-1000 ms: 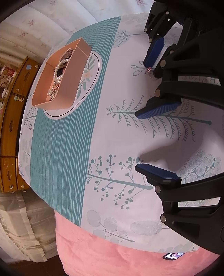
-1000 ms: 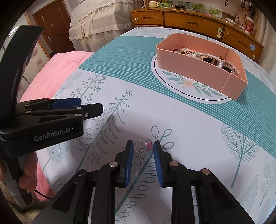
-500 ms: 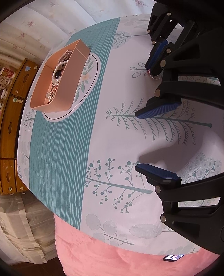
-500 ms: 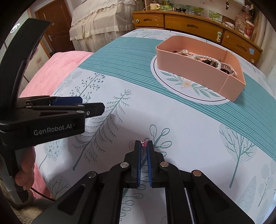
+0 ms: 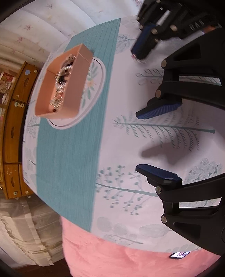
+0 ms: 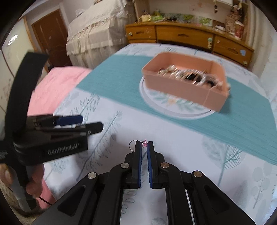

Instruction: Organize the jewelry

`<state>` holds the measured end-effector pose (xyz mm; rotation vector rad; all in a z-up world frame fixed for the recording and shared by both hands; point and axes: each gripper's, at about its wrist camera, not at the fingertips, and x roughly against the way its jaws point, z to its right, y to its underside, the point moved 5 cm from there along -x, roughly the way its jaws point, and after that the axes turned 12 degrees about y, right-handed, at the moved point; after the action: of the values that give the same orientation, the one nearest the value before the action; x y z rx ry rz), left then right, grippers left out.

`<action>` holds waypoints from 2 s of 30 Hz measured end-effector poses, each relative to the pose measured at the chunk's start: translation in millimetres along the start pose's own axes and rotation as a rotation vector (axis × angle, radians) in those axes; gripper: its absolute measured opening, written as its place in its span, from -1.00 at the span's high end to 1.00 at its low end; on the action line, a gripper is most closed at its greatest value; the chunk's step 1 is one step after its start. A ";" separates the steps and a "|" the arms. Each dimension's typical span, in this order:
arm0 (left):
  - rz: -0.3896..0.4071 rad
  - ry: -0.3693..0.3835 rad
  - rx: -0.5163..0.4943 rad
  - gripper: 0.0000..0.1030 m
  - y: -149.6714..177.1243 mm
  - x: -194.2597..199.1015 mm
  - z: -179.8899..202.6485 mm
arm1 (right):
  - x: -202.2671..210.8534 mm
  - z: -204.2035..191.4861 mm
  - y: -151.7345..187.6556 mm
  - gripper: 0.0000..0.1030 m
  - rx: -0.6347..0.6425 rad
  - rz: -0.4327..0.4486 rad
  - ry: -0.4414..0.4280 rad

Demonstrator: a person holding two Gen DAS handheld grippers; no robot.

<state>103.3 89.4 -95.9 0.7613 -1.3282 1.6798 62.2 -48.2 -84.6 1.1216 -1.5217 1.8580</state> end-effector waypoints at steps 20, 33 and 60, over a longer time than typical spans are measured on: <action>0.175 0.019 -0.087 0.00 -161.0 20.3 49.9 | 25.9 126.0 -149.3 0.87 -0.304 0.165 0.101; 0.155 0.072 -0.054 -0.37 -169.7 -10.8 58.5 | -29.4 113.2 -165.9 0.86 -0.288 0.114 0.140; 0.163 0.047 -0.061 -0.49 -83.5 21.8 65.4 | 8.2 91.5 -87.6 0.31 -0.303 0.089 0.140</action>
<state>164.7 38.5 -22.7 0.5880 -1.4331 1.7644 153.0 -113.9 -25.0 0.7815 -1.7231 1.6520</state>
